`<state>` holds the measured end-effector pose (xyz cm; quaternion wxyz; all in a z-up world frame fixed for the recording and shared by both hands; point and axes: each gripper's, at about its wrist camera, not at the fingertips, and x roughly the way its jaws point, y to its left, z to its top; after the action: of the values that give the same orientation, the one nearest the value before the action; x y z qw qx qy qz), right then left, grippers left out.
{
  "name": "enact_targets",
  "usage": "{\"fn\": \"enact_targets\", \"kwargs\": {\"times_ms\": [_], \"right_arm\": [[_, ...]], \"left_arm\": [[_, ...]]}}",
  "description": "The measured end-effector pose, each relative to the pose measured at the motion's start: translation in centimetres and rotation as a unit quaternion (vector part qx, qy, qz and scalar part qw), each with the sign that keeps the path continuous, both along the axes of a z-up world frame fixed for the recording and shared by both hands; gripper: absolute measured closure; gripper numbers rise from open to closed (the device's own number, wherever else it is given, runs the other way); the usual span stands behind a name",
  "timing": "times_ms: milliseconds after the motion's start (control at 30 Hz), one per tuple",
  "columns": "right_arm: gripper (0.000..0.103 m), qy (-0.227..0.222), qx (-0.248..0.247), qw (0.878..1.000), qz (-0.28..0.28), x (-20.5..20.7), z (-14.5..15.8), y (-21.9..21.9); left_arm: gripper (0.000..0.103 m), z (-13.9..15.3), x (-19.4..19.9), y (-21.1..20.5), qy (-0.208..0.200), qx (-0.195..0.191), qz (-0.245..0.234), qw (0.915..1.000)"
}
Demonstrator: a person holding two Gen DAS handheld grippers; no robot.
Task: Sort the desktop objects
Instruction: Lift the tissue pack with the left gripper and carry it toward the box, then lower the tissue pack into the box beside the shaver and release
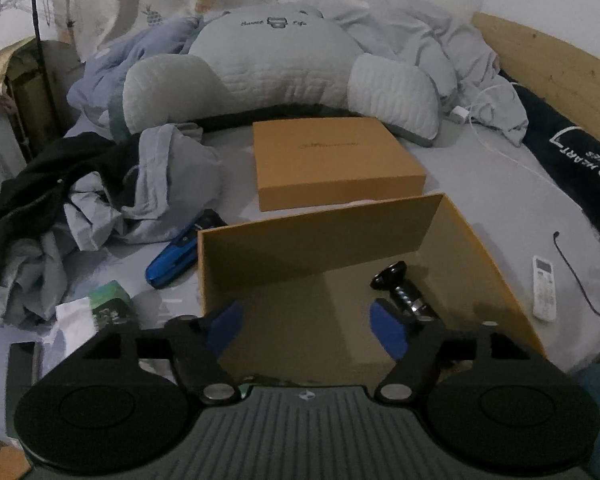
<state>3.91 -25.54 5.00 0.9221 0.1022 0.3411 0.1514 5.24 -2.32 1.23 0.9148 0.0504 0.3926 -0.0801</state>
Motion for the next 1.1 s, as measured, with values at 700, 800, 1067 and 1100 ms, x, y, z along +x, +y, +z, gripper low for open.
{"fn": "enact_targets", "kwargs": {"times_ms": [700, 800, 1067, 1100], "right_arm": [[0.0, 0.029, 0.009, 1.0, 0.0, 0.4, -1.7, -0.9], [0.0, 0.032, 0.008, 0.999, 0.002, 0.5, -1.8, -0.7], [0.0, 0.038, 0.006, 0.999, 0.007, 0.7, -1.9, 0.4], [0.0, 0.039, 0.005, 0.999, 0.007, 0.8, -2.0, 0.5]], "left_arm": [[0.0, -0.9, -1.4, 1.7, 0.045, 0.06, -0.08, 0.994], [0.0, -1.5, -1.7, 1.5, 0.043, 0.079, -0.137, 0.9865], [0.0, -3.8, -0.5, 0.9, 0.061, 0.135, -0.24, 0.9595], [0.0, -4.1, -0.4, 0.8, 0.066, 0.137, -0.25, 0.9561]]}}
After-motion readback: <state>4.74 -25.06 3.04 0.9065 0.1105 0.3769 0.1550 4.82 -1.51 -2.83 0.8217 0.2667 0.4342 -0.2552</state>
